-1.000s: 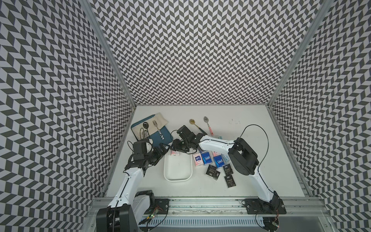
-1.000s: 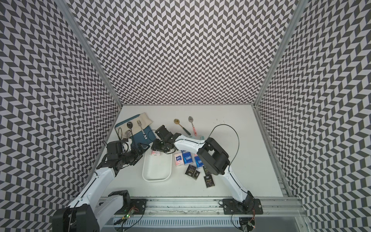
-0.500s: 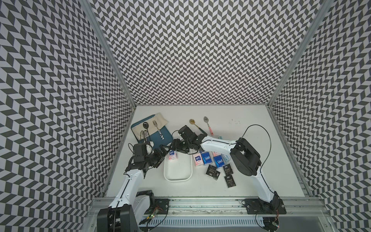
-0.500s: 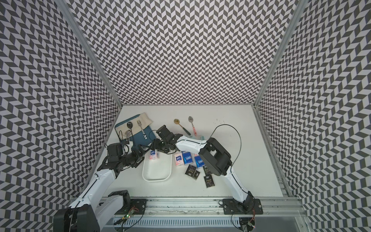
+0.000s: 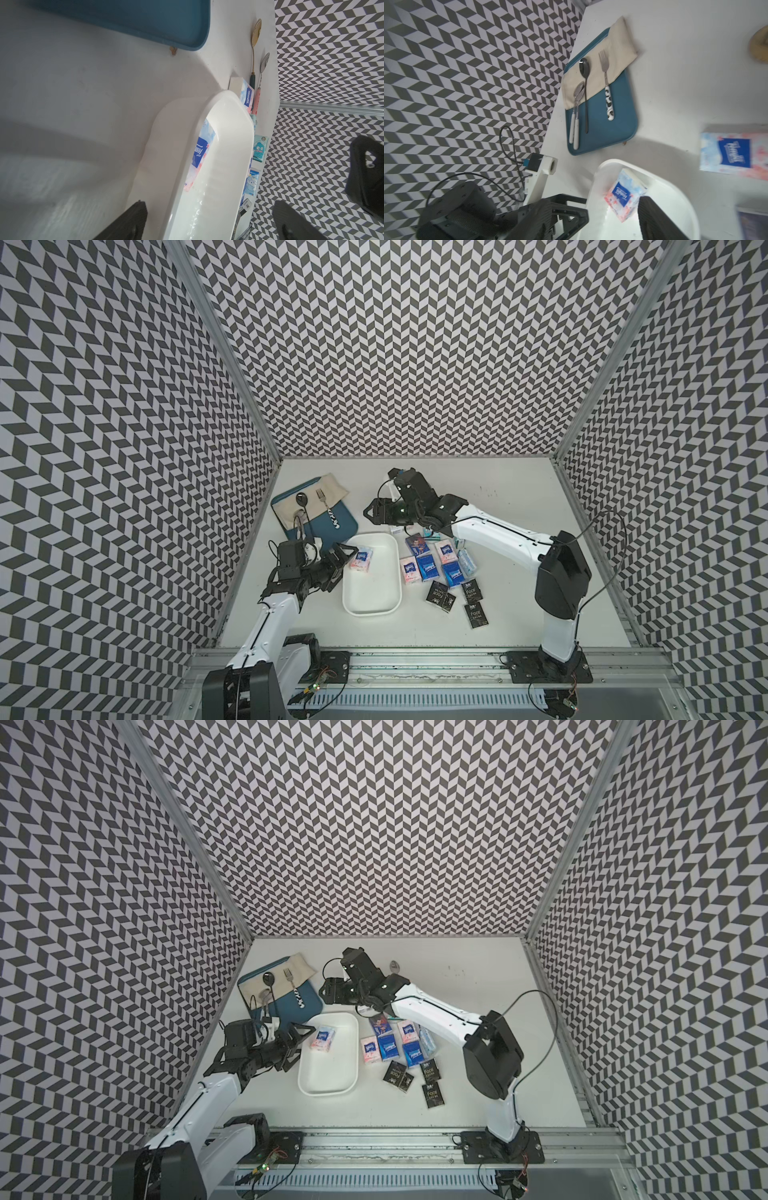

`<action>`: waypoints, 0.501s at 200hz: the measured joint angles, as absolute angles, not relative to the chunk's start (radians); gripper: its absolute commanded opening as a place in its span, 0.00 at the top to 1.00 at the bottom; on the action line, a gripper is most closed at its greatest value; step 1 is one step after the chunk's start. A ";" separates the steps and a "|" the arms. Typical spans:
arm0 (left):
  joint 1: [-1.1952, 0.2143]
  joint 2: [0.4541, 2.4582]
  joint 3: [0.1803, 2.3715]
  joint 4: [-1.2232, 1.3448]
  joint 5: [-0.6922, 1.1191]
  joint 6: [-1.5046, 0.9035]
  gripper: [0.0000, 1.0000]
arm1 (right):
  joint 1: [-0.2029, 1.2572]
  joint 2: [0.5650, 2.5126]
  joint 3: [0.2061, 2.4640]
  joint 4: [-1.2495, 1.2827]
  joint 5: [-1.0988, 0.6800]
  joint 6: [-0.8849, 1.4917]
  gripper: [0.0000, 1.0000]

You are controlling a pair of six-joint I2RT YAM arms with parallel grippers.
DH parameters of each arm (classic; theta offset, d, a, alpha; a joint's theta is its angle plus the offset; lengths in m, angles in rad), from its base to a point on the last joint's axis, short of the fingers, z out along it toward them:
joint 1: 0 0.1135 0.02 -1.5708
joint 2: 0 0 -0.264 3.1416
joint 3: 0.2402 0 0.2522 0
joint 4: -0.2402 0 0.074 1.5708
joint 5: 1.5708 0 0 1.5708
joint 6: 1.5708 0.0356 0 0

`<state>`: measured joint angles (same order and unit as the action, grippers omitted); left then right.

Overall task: Put the pocket tissues into the storage box
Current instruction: Adjust the storage box at the center of the board, then pick up the pocket tissues from the center of the board.

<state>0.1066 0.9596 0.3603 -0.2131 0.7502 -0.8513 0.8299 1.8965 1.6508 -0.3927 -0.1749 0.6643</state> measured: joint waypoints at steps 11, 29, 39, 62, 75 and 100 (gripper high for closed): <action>0.098 0.958 0.348 -0.199 0.762 -0.874 0.00 | 0.801 1.893 1.648 -0.425 -0.155 0.626 0.28; 0.084 0.954 0.328 -0.179 0.780 -0.908 0.00 | 0.738 1.901 1.631 -0.473 -0.145 0.561 0.28; 0.080 0.954 0.323 -0.175 0.783 -0.919 0.00 | 0.708 1.919 1.630 -0.495 -0.145 0.519 0.28; 0.085 0.955 0.325 -0.167 0.774 -0.931 0.00 | 0.647 2.013 1.686 -0.541 -0.146 0.400 0.30; 0.098 0.963 0.337 -0.165 0.760 -0.934 0.00 | 0.631 2.092 1.751 -0.567 -0.146 0.332 0.31; 0.138 1.022 0.402 -0.154 0.731 -0.933 0.00 | 0.628 2.209 1.849 -0.601 -0.149 0.228 0.33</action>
<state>0.1379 1.0222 0.4019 -0.1539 0.7307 -0.9325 0.6285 2.2086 1.8488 -0.6006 -0.1486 0.2276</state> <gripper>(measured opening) 0.997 0.678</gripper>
